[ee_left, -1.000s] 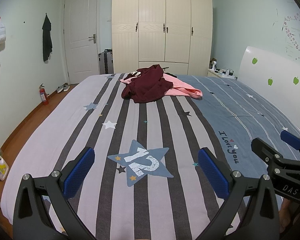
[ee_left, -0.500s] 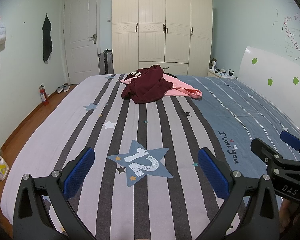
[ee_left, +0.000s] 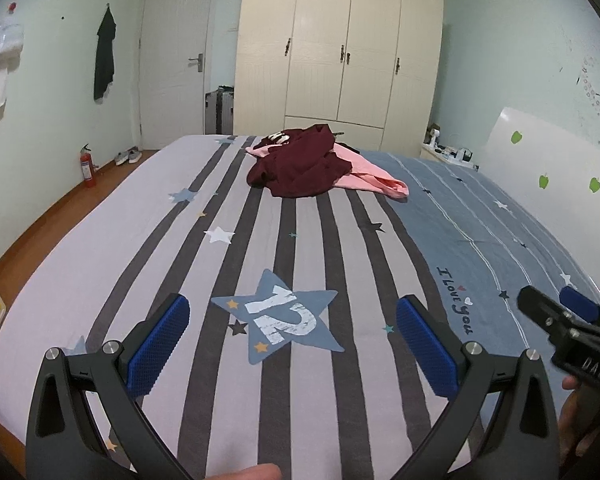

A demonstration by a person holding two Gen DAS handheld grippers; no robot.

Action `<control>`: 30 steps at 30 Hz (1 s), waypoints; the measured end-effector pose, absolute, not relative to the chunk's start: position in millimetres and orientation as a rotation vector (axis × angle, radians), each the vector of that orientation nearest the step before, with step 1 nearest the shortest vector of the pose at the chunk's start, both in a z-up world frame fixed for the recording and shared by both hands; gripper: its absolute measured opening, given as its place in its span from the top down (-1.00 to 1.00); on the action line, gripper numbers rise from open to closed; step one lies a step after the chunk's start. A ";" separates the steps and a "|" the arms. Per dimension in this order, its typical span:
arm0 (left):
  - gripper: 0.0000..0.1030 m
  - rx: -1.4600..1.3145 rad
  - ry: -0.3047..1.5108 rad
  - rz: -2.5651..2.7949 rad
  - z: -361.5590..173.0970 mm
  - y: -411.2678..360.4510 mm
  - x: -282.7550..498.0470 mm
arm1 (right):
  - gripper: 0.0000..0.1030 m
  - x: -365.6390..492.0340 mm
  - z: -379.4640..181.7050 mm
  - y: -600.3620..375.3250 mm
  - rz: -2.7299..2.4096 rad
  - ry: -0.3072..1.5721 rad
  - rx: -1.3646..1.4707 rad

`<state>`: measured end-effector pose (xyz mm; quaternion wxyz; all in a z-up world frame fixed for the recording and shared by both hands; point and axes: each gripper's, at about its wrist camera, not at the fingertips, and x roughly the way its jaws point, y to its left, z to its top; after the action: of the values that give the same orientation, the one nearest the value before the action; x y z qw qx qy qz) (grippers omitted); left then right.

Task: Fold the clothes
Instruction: 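Reach both grippers to the maroon garment and grasp its edges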

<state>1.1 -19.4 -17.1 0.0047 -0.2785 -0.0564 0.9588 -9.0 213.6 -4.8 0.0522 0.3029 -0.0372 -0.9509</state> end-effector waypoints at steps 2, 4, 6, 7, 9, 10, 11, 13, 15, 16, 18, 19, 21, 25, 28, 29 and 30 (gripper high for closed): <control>-0.98 -0.825 -0.188 2.978 -24.1 -24.6 0.3 | -0.99 -12.2 -12.1 221.5 -2.898 -0.163 0.935; -0.98 -0.849 -0.202 2.949 -35.0 -31.1 -10.0 | -0.99 -20.7 -20.4 228.2 -2.904 -0.190 0.935; -0.98 -0.889 -0.206 2.932 -51.3 -36.2 -30.6 | -0.99 -35.9 -30.4 231.3 -2.896 -0.199 0.927; -0.98 -0.901 -0.206 2.928 -60.6 -38.9 -42.7 | -0.99 -45.5 -35.9 231.4 -2.884 -0.200 0.919; -0.98 -0.919 -0.174 2.949 -87.1 -43.4 -81.2 | -1.00 -78.4 -53.5 224.3 -2.882 -0.161 0.886; -0.98 -0.923 -0.155 2.956 -100.2 -45.0 -100.4 | -1.00 -96.2 -63.0 219.0 -2.886 -0.128 0.871; -0.98 -0.913 -0.138 2.950 -112.0 -46.2 -118.9 | -0.99 -114.4 -72.7 213.4 -2.890 -0.094 0.855; -0.98 -0.884 -0.059 2.940 -140.3 -45.5 -168.5 | -0.99 -156.8 -96.1 196.6 -2.894 0.000 0.822; -0.95 -0.899 0.029 2.938 -165.9 -43.3 -216.7 | -0.99 -205.4 -124.4 174.0 -2.895 0.118 0.792; -0.87 -0.930 0.030 2.921 -179.0 -44.1 -241.4 | -0.99 -225.2 -136.6 167.0 -2.877 0.124 0.793; -0.73 -0.991 -0.021 2.896 -200.3 -48.2 -282.7 | -0.96 -264.8 -160.9 152.9 -2.840 0.137 0.797; -0.73 -1.020 -0.039 2.896 -207.6 -49.5 -297.4 | -0.96 -284.0 -172.6 146.2 -2.823 0.140 0.798; -0.71 -1.101 -0.080 2.870 -218.6 -51.2 -327.3 | -0.96 -302.2 -182.8 141.7 -2.807 0.081 0.790; -0.66 -1.110 -0.112 2.884 -213.5 -52.5 -379.6 | -0.96 -344.4 -187.5 128.4 -2.773 0.112 0.867; -0.66 -1.066 -0.091 2.924 -201.3 -57.0 -424.0 | -0.96 -387.7 -179.5 122.4 -2.766 0.106 0.900; -0.66 -1.078 -0.098 2.920 -199.3 -60.1 -441.9 | -0.96 -403.2 -176.4 122.0 -2.764 0.078 0.914; -0.66 -1.094 -0.110 2.920 -197.6 -64.0 -462.8 | -0.96 -418.7 -173.4 121.6 -2.763 0.050 0.929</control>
<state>-462.8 -64.0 -197.6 0.0109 -0.3505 -0.0354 0.9358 -418.7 121.6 -173.4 0.1130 0.3165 0.0170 -0.9417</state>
